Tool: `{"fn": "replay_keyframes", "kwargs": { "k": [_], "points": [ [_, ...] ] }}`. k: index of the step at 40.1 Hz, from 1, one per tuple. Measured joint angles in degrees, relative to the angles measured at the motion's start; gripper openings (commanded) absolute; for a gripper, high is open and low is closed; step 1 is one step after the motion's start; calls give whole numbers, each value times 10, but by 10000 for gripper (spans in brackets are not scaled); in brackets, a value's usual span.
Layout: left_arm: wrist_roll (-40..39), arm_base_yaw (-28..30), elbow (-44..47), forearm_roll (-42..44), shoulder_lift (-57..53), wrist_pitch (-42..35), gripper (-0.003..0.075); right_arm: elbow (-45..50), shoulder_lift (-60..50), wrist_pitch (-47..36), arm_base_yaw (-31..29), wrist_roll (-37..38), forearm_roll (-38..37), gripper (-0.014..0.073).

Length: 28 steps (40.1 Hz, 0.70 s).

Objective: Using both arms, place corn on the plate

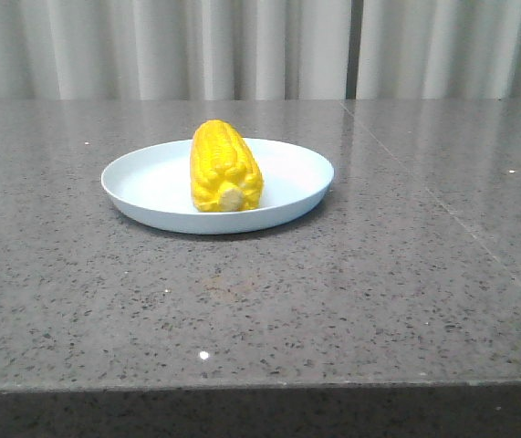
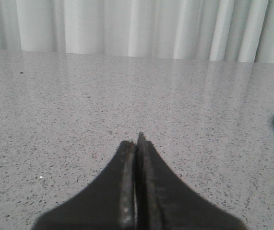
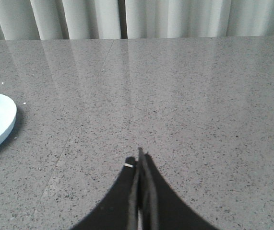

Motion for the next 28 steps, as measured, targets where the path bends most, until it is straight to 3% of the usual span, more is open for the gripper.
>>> {"fn": "replay_keyframes", "kwargs": {
  "k": [15, 28],
  "points": [
    [0, 0, 0, 0, 0, -1, -20, 15, -5, -11, -5, -12, -1, -67],
    [0, 0, 0, 0, 0, -1, -20, 159, -93, -102, -70, -78, 55, -67]
  ]
}}
